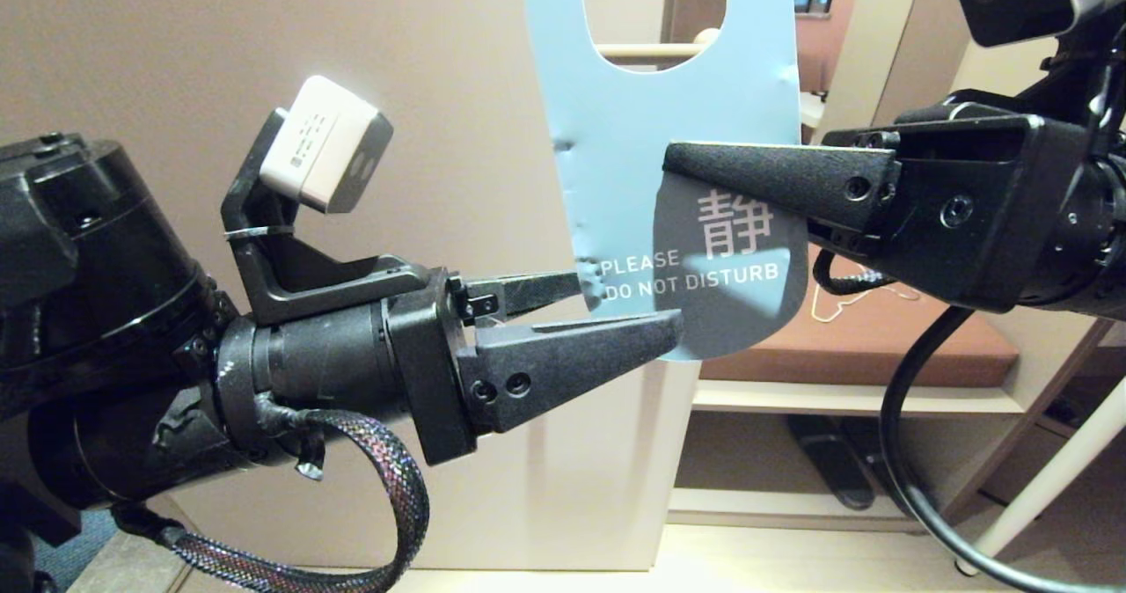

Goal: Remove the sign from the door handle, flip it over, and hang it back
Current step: Hand it to the other hand

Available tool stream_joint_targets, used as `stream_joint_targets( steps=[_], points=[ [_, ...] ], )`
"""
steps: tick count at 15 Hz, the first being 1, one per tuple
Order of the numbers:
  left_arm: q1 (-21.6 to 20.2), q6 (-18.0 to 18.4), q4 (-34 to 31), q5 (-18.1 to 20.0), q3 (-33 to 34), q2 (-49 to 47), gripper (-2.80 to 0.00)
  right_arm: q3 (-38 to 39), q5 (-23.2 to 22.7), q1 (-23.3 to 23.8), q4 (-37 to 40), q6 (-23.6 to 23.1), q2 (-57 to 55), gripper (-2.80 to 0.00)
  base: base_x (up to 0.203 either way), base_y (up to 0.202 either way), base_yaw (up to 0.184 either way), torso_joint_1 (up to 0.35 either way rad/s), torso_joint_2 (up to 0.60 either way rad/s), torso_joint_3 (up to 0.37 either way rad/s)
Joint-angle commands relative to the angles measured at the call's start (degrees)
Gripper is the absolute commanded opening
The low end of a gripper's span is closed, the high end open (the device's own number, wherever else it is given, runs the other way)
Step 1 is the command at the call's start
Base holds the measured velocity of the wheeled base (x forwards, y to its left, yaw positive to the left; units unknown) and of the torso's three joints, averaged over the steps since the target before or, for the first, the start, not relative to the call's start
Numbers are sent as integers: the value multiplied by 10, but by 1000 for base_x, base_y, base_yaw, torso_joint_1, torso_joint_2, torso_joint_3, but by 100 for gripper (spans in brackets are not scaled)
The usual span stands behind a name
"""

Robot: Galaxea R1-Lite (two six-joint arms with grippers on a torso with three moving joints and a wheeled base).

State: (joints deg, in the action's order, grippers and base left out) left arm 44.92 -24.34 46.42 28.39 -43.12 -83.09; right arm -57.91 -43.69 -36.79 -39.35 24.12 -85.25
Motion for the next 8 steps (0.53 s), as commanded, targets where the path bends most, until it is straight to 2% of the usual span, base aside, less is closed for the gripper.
stream_joint_targets(
  steps=[1, 5, 8],
  points=[
    [0, -10, 9, 1, -10, -6, 0, 3, -3, 0, -3, 1, -4, -280, 0, 0, 0, 0, 0, 0],
    [0, -20, 33, 1, -35, -23, 0, 3, -3, 0, -3, 4, -3, -280, 0, 0, 0, 0, 0, 0],
    [14, -20, 32, 1, -33, -23, 0, -1, -4, -11, -5, 48, 5, -280, 0, 0, 0, 0, 0, 0]
  ],
)
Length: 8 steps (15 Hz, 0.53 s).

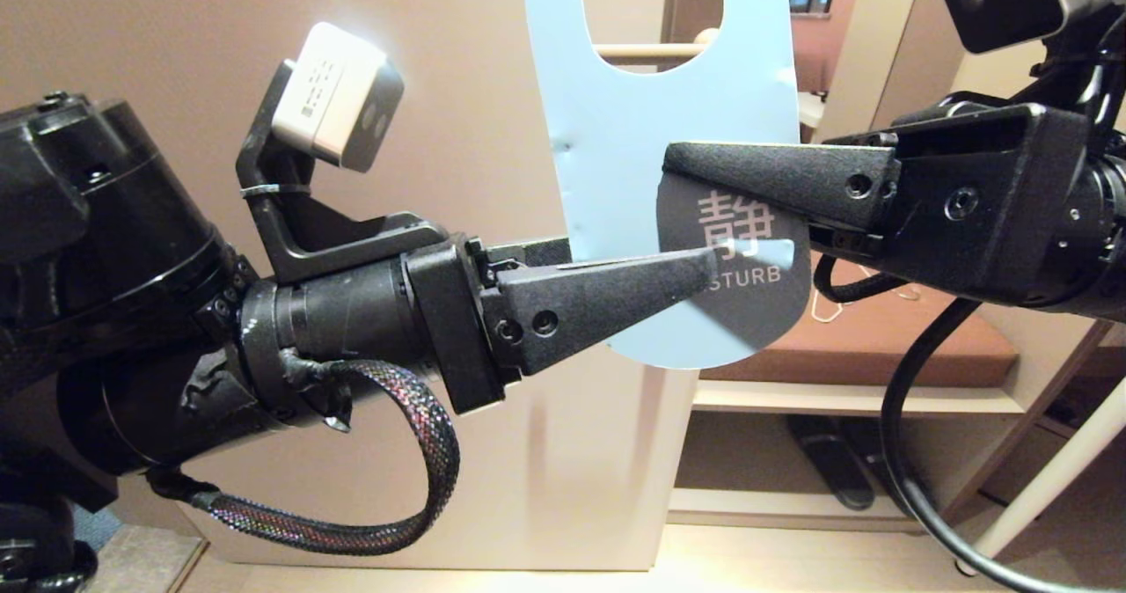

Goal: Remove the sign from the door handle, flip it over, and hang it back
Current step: Hand it to the other hand

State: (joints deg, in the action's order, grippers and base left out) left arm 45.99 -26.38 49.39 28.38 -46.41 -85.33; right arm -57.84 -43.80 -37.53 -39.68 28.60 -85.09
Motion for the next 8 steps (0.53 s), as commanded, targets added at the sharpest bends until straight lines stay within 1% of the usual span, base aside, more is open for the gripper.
stream_joint_targets(
  steps=[1, 4, 8],
  points=[
    [10, -6, 3, 2, 0, -1, 0, 0, -3, -7, -3, 12, 8, -280, 0, 0, 0, 0, 0, 0],
    [28, -10, 3, 3, 0, -2, 0, 1, -4, -20, -3, 13, 10, -280, 0, 0, 0, 0, 0, 0],
    [39, -10, 3, 5, 4, 0, 0, 5, -5, -36, -2, 13, 13, -280, 0, 0, 0, 0, 0, 0]
  ],
)
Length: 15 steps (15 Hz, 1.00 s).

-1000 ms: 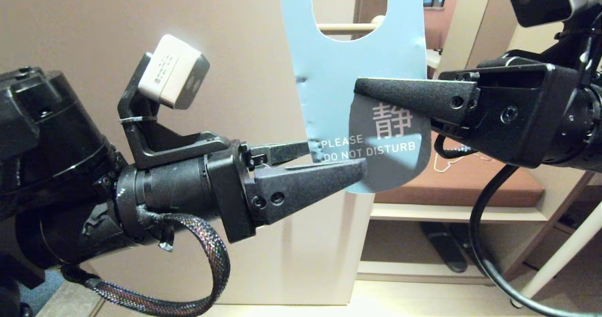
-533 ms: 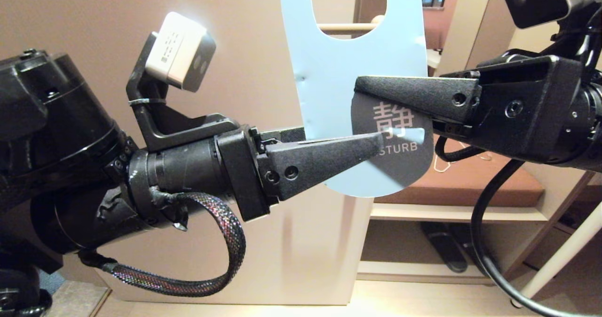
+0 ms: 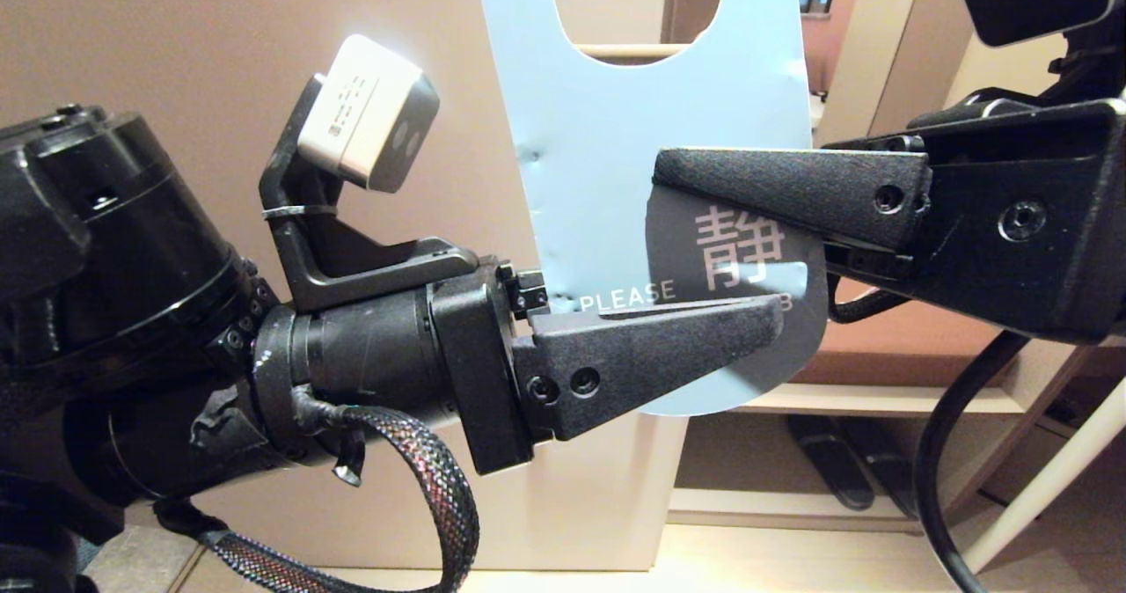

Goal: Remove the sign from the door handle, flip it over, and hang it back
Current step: Hand it to the other hand

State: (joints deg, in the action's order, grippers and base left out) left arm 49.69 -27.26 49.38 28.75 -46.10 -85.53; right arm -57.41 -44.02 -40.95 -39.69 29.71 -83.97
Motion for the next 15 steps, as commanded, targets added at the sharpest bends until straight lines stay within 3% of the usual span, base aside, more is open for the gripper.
stream_joint_targets(
  steps=[1, 15],
  points=[
    [3, -2, 2, 3, 3, 2, 0, 5, -3, -4, -2, 1, 4, -280, 0, 0, 0, 0, 0, 0],
    [20, 3, 4, 9, 21, 9, 0, 32, -12, -10, -3, -4, 17, -280, 0, 0, 0, 0, 0, 0]
  ],
)
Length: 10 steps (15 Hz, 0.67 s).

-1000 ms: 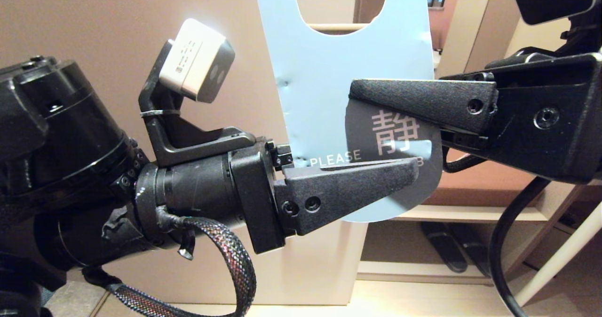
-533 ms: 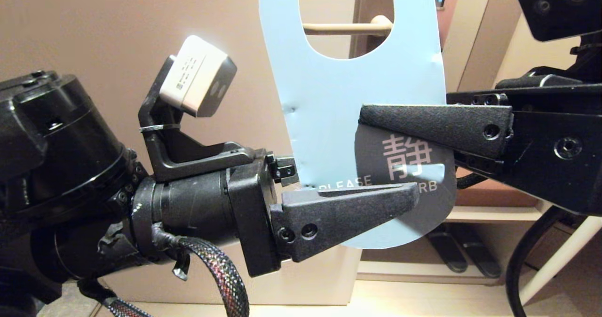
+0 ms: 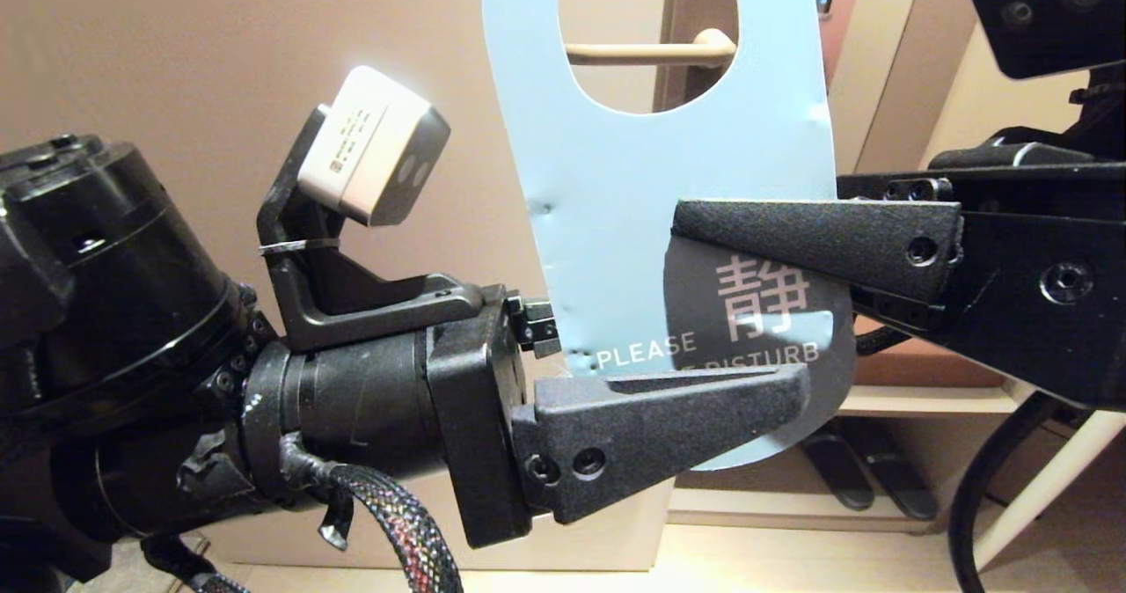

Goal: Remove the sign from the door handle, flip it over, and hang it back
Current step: Hand it to the other hand

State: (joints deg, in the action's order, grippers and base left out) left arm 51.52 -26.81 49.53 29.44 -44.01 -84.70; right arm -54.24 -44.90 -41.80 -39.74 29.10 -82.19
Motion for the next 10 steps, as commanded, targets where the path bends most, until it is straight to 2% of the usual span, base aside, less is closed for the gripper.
stream_joint_targets(
  steps=[1, 7, 8, 10],
  points=[
    [2, -2, 3, 2, 0, 1, 0, 0, -3, -3, -2, 1, -2, -280, 0, 0, 0, 0, 0, 0],
    [8, 2, 4, 1, 12, 4, 0, 4, -3, -5, -2, 0, 1, -280, 0, 0, 0, 0, 0, 0],
    [11, 1, 4, 1, 16, 8, -280, 6, -3, -5, -2, 0, 2, -280, 0, 0, 0, 0, 0, 0],
    [14, -3, 3, 1, 18, 13, -280, 9, -4, -5, -2, 0, 5, -280, 0, 0, 0, 0, 0, 0]
  ],
)
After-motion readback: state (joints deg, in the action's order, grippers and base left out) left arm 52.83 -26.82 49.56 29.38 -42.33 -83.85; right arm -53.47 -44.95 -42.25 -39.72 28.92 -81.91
